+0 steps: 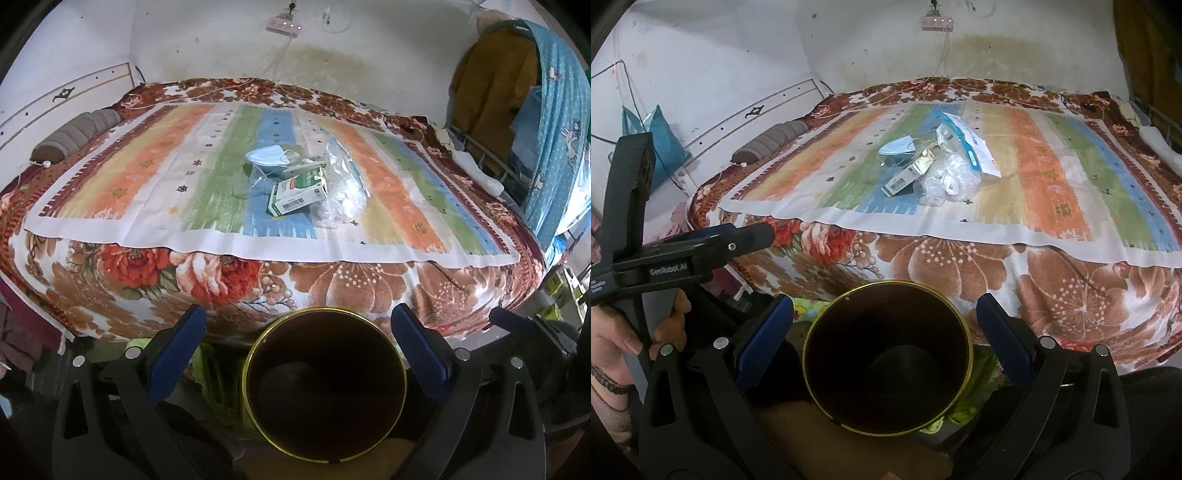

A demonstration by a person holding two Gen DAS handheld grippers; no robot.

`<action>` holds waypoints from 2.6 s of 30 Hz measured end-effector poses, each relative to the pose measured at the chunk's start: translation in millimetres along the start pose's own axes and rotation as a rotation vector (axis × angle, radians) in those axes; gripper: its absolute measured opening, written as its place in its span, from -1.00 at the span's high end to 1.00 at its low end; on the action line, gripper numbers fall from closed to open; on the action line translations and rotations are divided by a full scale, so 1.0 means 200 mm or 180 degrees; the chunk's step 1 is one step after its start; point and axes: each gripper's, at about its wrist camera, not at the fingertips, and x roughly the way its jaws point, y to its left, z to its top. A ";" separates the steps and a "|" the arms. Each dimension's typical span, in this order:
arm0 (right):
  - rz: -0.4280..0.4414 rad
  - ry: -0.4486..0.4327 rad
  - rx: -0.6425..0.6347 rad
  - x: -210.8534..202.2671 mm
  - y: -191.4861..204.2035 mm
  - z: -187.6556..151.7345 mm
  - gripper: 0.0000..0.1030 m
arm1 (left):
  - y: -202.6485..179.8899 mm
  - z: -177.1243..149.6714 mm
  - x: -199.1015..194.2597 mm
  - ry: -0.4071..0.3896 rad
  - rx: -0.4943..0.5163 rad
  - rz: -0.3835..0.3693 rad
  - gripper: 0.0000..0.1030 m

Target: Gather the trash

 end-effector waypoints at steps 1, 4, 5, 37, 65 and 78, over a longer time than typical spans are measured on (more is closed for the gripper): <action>0.0024 0.0013 0.0019 0.01 0.00 0.01 -0.83 | 0.01 0.01 0.00 0.0000 -0.0022 0.0002 -0.89; 0.0044 0.0034 0.0048 0.04 -0.01 0.03 -0.83 | 0.01 0.03 0.02 -0.0036 -0.0011 0.0135 -0.89; 0.0044 0.0042 0.0045 0.06 -0.01 0.04 -0.83 | 0.00 0.04 0.02 -0.0052 0.0060 0.0198 -0.89; -0.0420 -0.0037 -0.0180 0.26 -0.18 0.47 -0.74 | 0.04 0.48 0.36 0.0189 0.0244 0.0426 -0.89; -0.0762 0.0100 -0.0144 0.59 -0.36 0.79 -0.73 | 0.18 0.73 0.79 0.0549 -0.0304 0.0448 -0.89; -0.0809 0.0263 0.0053 0.84 -0.49 0.89 -0.69 | 0.22 0.79 0.98 0.0627 -0.0243 0.0635 -0.82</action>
